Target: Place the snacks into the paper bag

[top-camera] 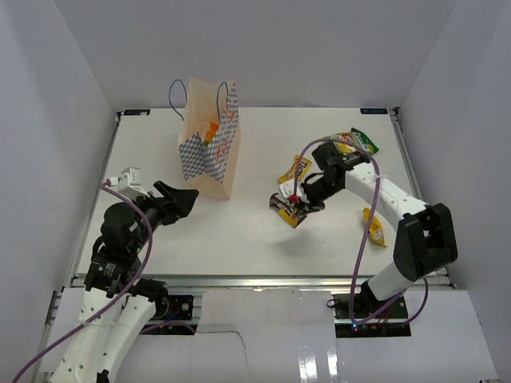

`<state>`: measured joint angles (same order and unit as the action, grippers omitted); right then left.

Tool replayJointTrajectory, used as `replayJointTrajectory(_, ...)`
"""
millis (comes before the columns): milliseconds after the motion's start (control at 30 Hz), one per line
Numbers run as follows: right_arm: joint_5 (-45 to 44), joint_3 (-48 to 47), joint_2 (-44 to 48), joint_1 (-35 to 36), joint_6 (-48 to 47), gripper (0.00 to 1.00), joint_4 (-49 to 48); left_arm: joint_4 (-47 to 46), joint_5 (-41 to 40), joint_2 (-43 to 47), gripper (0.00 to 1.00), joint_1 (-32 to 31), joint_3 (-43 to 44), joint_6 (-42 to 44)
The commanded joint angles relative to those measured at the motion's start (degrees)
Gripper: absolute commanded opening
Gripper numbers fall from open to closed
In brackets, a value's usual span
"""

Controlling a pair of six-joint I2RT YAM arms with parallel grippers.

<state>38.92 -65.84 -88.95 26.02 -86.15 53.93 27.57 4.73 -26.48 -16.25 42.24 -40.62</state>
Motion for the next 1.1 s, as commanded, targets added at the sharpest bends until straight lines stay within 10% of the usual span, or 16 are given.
replayJointTrajectory(0, 12.7, -13.6, 0.9, 0.6, 9.6, 0.19, 1.2, -3.9, 6.1, 0.9, 0.89, -0.1, -3.1, -1.9)
replayJointTrajectory(333, 5.0, -40.9, -8.2, 12.8, 62.4, 0.09, -39.5, -7.3, 9.9, 1.2, 0.89, -0.1, -7.3, -2.0)
replayJointTrajectory(667, -14.2, -65.3, -30.8, 20.9, 67.9, 0.10, -68.3, -8.8, 13.5, 3.3, 0.87, -0.1, -10.1, -4.4)
replayJointTrajectory(933, -28.1, -57.9, -32.6, 22.6, 66.4, 0.11, -79.2, -7.4, 13.5, 5.0, 0.87, -0.1, -10.6, -5.0)
replayJointTrajectory(1067, -28.7, -52.9, -31.7, 22.7, 62.1, 0.29, -79.9, -7.4, 13.4, 5.1, 0.87, -0.1, -10.7, -5.5)
